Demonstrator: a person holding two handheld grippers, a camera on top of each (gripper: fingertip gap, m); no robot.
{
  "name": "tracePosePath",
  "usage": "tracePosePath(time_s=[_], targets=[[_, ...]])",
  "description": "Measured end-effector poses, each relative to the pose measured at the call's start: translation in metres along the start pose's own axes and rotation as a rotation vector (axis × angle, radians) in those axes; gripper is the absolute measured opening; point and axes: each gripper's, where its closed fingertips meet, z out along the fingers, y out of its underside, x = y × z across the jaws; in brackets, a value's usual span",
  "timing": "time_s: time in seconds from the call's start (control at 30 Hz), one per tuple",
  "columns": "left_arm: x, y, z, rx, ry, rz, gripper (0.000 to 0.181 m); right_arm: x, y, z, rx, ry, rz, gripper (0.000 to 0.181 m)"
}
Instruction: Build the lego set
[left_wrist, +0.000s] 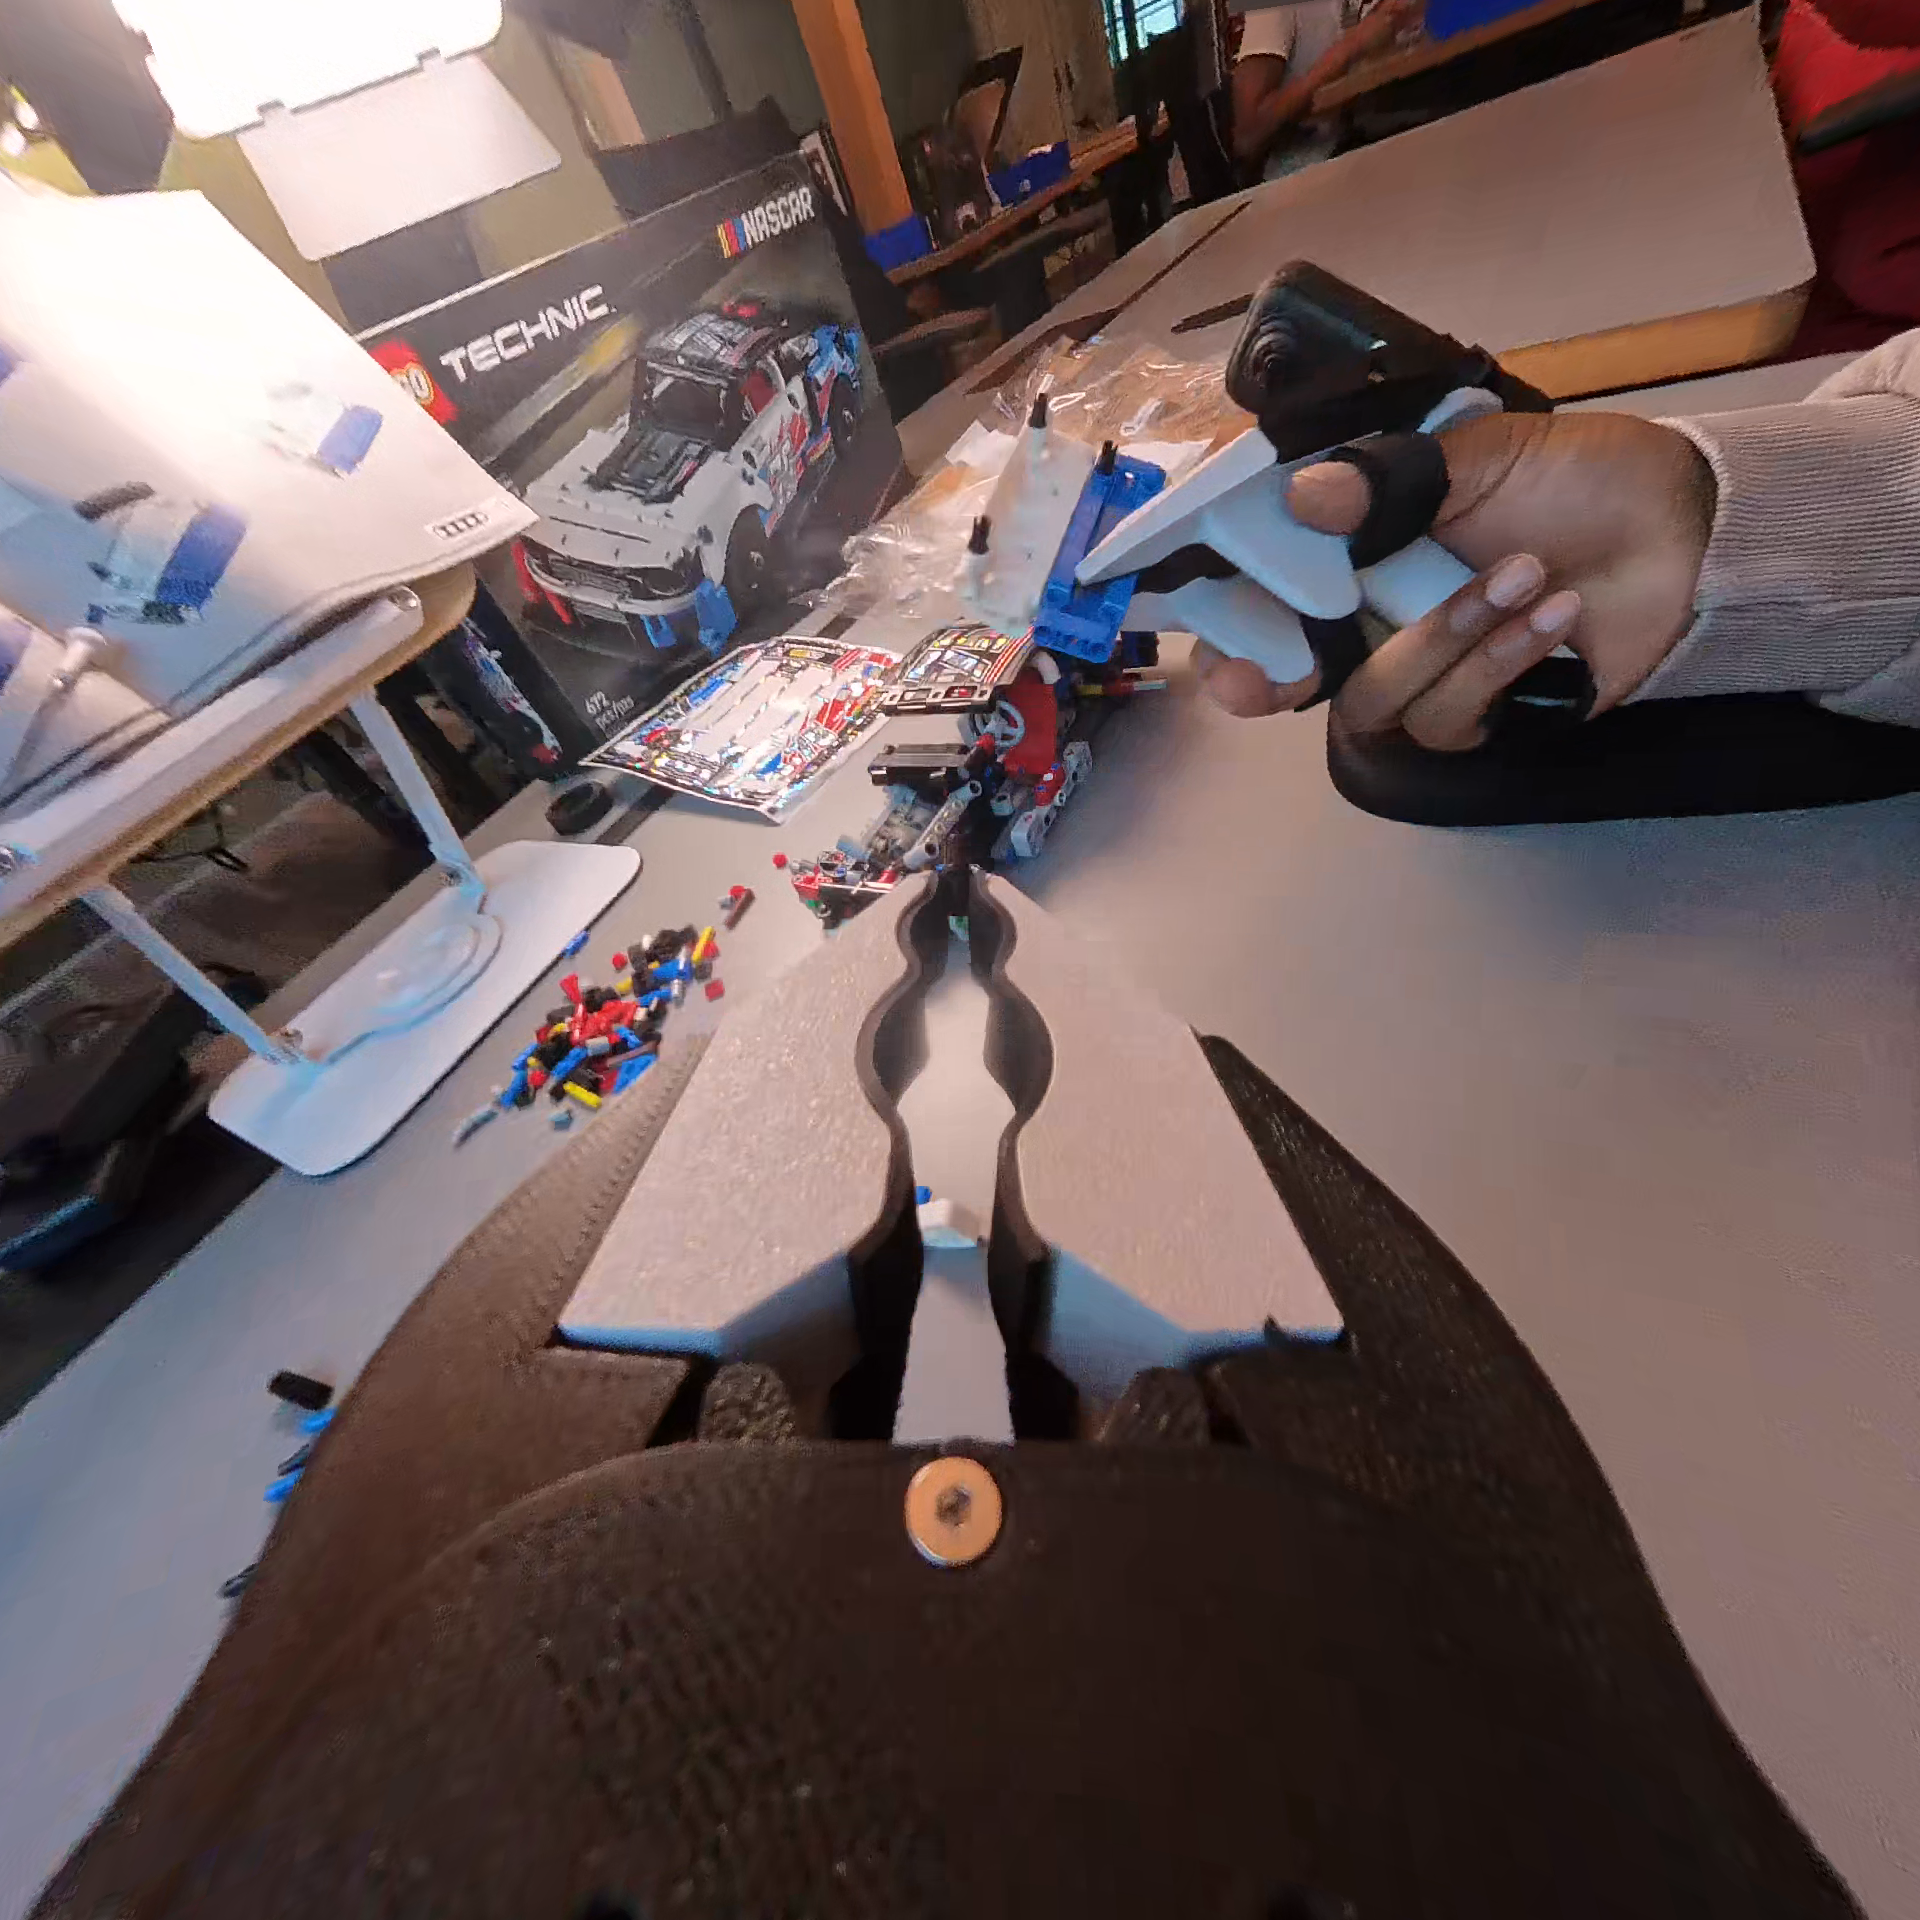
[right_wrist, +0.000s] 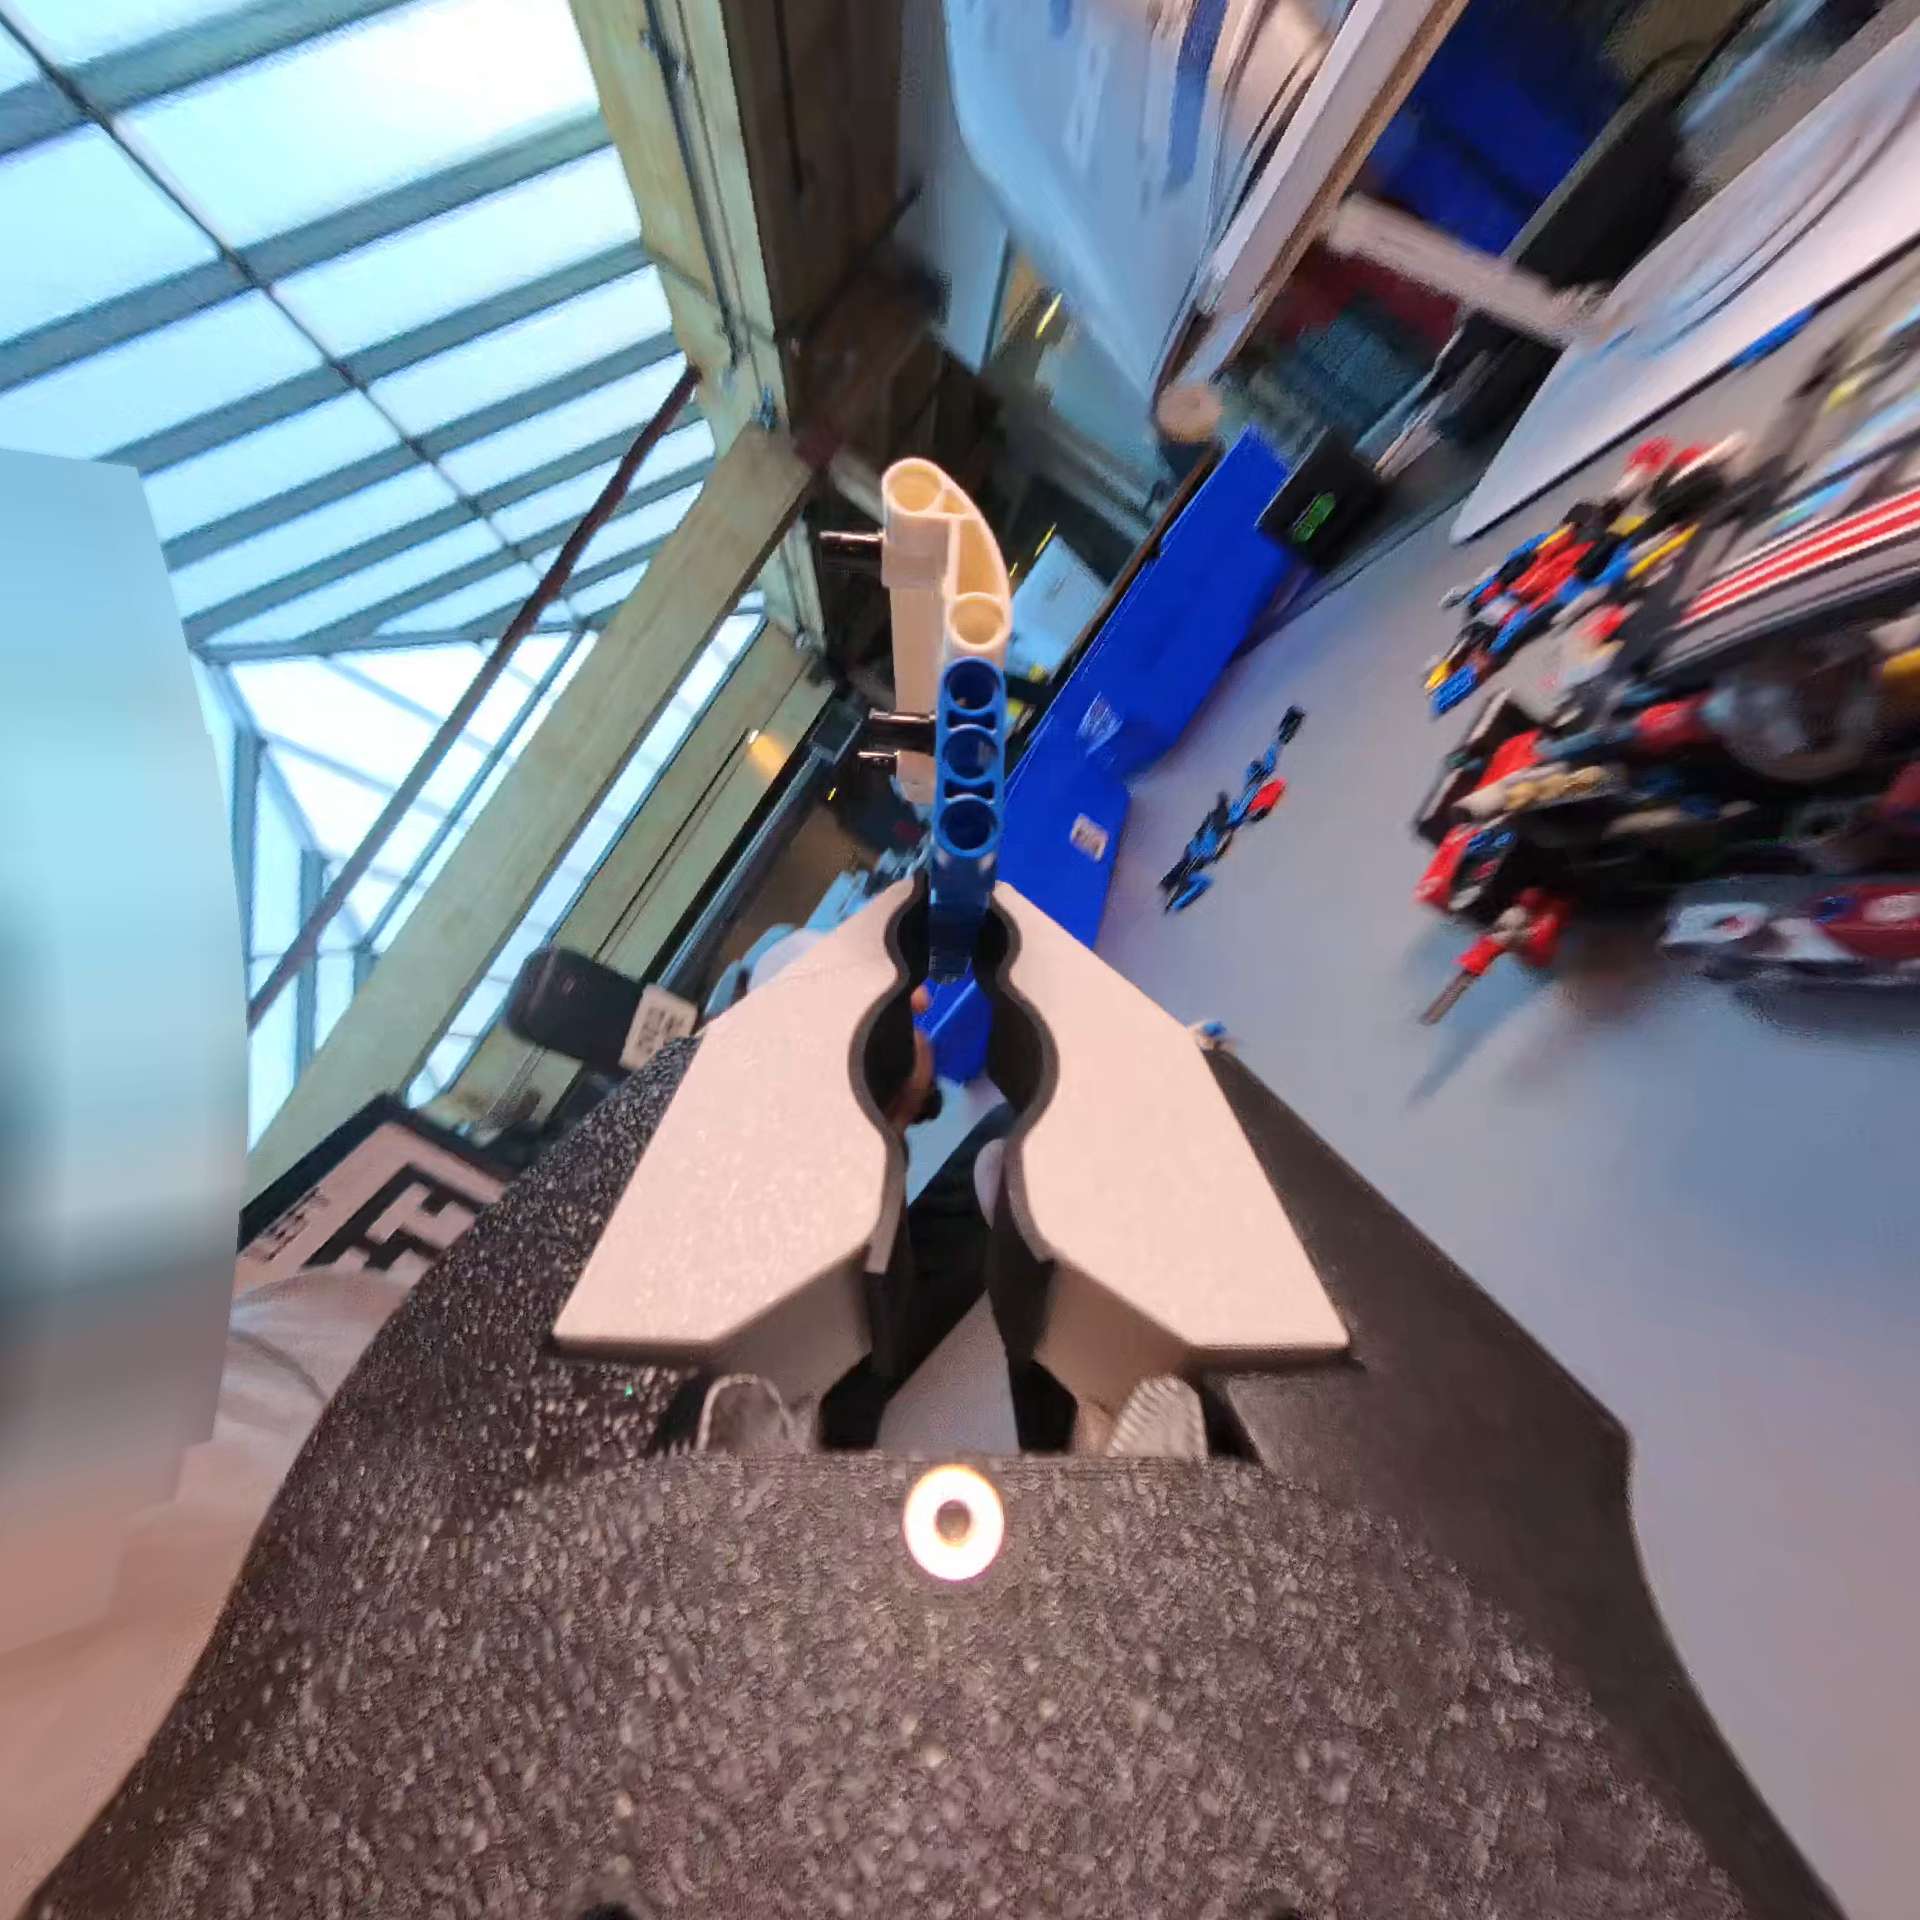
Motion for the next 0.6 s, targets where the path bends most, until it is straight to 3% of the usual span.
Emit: tracePosePath(time_s=[0.03,0.1,0.27,0.6], targets=[[0.003,0.0,0.003,0.002,0.04,-0.051,0.002,-0.01,0.015,0.009,-0.063,-0.039,0.012,0.005],[0.009,-0.008,0.014,0.019,0.112,-0.159,0.002,-0.021,0.032,0.026,-0.109,-0.101,0.035,0.005],[0.012,-0.012,0.03,0.001,0.177,-0.279,0.002,-0.021,0.035,0.039,-0.099,-0.21,0.174,0.005],[0.01,-0.005,0.031,-0.019,0.214,-0.354,0.002,-0.013,0.044,0.042,-0.163,-0.169,0.09,0.005]])
